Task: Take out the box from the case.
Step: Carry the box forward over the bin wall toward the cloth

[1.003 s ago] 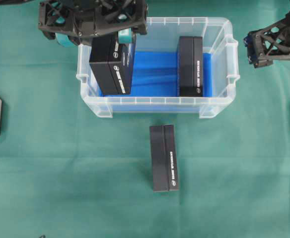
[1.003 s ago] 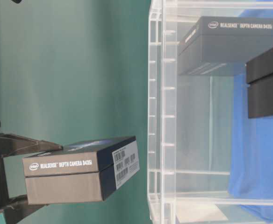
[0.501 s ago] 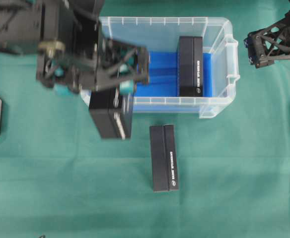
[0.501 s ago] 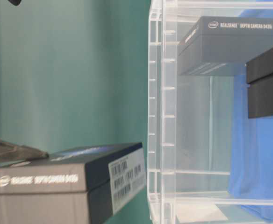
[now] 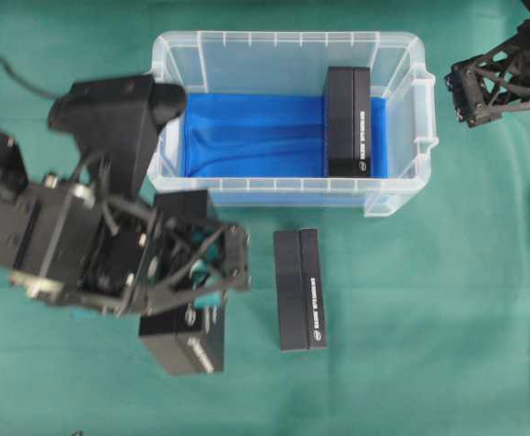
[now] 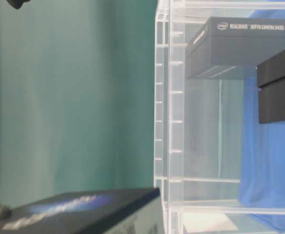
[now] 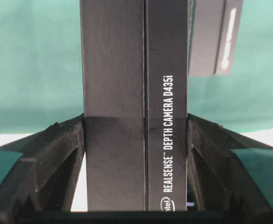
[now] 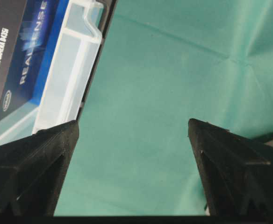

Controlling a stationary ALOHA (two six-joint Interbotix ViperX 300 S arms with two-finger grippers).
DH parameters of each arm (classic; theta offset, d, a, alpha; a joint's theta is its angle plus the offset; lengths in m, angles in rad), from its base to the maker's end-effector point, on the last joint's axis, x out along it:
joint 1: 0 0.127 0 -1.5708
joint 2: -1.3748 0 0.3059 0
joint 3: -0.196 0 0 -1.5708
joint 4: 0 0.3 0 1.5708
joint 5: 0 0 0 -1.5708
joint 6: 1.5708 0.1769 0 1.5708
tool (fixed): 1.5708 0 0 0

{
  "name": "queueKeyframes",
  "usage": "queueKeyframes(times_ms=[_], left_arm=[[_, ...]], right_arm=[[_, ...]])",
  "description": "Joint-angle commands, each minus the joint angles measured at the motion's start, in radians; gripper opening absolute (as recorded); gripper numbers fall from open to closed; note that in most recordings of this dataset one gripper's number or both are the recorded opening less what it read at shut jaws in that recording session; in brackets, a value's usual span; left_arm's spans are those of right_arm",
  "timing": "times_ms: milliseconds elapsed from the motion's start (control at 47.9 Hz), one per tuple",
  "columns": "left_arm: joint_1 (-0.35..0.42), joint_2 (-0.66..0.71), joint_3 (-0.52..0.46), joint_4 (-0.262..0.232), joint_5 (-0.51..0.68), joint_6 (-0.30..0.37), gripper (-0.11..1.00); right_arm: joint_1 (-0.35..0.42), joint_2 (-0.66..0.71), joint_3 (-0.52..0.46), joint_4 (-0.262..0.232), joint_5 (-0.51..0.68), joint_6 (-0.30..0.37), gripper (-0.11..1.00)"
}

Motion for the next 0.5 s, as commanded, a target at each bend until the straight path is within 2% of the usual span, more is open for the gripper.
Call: queueKeyframes(times_ms=[0, 188, 481], left_arm=[[-0.008, -0.023, -0.026, 0.008, -0.002, -0.008, 0.61], [-0.009, -0.026, -0.012, 0.009, 0.014, -0.008, 0.61], [-0.005, -0.046, 0.078, 0.015, 0.018, -0.009, 0.61]], right_arm=[[-0.003, -0.003, -0.009, -0.012, -0.005, -0.002, 0.92], [-0.002, -0.005, -0.009, -0.014, -0.005, -0.015, 0.92], [-0.005, -0.003, -0.009, -0.014, -0.005, -0.018, 0.92]])
